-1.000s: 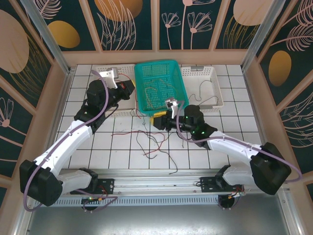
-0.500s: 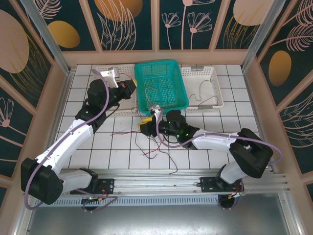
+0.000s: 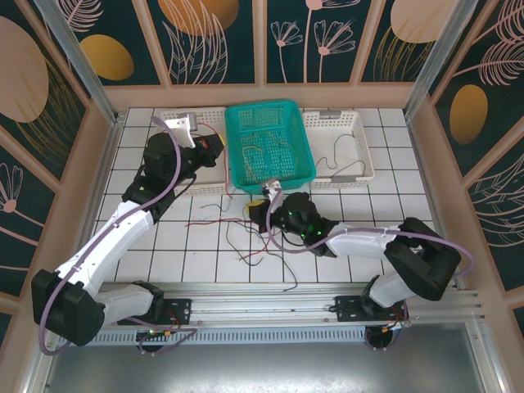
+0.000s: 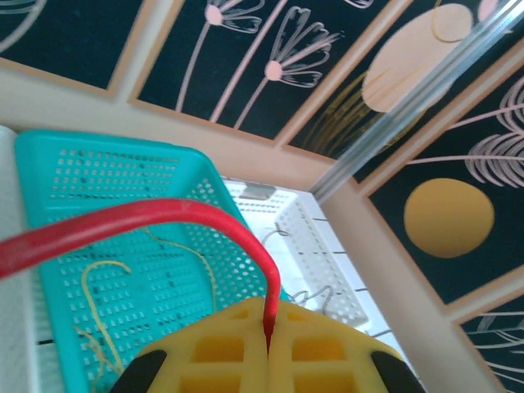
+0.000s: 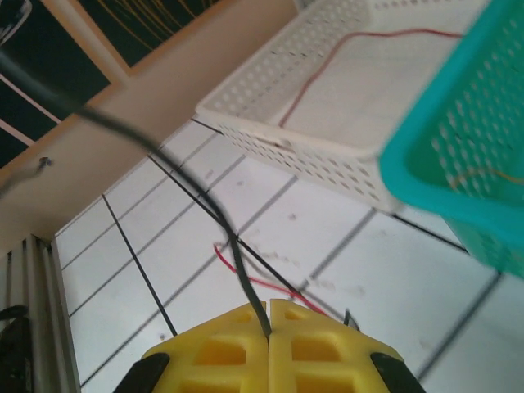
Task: Untangle the cables
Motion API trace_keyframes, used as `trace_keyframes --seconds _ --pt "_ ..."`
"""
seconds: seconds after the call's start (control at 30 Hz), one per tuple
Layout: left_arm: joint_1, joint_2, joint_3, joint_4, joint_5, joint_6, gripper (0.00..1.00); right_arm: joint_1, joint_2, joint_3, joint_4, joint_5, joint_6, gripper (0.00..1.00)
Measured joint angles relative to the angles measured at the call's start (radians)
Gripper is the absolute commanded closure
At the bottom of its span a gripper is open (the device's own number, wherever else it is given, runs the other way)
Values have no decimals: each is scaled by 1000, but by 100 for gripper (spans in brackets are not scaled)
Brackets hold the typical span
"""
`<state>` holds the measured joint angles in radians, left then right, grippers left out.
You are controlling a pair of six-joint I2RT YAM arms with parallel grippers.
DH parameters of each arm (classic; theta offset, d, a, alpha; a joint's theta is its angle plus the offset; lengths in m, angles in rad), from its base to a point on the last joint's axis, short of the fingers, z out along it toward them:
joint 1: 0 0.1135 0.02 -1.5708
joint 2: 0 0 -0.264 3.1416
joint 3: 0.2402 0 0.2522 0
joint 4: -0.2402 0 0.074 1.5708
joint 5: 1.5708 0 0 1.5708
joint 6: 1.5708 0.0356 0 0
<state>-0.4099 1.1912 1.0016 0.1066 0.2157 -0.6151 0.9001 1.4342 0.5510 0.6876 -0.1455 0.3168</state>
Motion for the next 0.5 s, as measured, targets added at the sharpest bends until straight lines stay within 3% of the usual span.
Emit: trace_keyframes --seconds 0.23,0.5 --pt "118 36 8 -10 -7 21 100 -59 -233 -172 -64 43 37 100" --pt "188 231 42 61 59 23 100 -59 -533 -216 -191 51 45 100"
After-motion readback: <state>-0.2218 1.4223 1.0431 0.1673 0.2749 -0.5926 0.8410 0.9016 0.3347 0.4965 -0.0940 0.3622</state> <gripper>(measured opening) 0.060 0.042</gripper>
